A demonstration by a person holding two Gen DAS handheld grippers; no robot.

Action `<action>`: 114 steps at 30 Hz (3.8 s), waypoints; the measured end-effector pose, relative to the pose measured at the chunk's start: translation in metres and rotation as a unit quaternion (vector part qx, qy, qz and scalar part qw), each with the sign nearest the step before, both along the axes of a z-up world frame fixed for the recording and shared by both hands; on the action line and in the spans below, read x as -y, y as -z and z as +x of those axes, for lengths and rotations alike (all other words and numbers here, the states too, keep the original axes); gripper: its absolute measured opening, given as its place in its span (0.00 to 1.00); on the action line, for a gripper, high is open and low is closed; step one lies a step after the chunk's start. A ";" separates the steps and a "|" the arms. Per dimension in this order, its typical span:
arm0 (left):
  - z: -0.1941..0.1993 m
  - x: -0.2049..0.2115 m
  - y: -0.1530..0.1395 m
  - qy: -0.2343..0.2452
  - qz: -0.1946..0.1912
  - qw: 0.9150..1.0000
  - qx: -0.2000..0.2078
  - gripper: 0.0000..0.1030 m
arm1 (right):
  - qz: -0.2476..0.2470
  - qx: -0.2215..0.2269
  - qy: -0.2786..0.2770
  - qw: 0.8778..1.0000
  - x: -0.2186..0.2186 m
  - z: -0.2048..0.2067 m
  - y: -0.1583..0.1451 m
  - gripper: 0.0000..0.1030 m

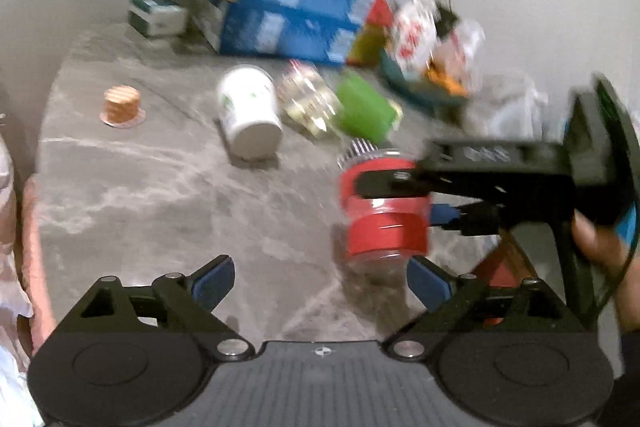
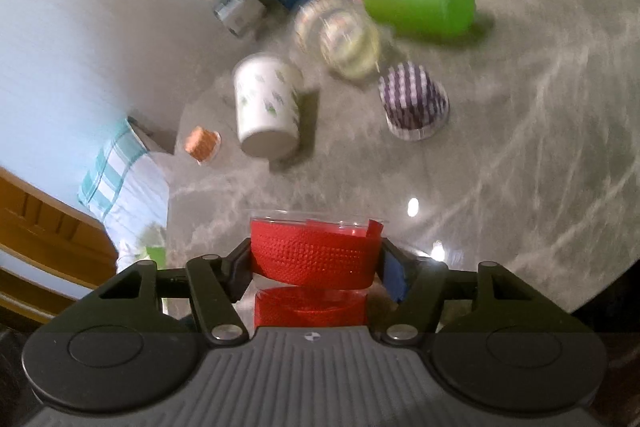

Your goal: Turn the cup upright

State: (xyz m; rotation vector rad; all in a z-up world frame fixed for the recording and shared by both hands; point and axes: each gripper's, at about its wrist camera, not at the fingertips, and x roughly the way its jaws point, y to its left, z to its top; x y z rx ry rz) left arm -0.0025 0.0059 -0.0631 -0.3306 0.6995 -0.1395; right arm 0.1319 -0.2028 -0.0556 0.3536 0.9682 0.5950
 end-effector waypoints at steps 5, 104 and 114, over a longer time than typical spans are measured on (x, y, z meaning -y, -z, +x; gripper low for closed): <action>-0.018 -0.012 -0.013 -0.031 -0.001 0.998 0.063 0.96 | -0.040 0.183 0.016 0.982 0.002 -0.033 -0.019 0.63; -0.014 0.047 -0.076 -0.022 0.136 0.989 0.048 1.00 | -0.129 0.245 0.027 0.961 0.058 -0.104 -0.075 0.99; -0.014 0.053 -0.076 -0.028 0.147 0.988 0.037 1.00 | -0.106 0.228 0.020 0.968 0.060 -0.103 -0.075 0.99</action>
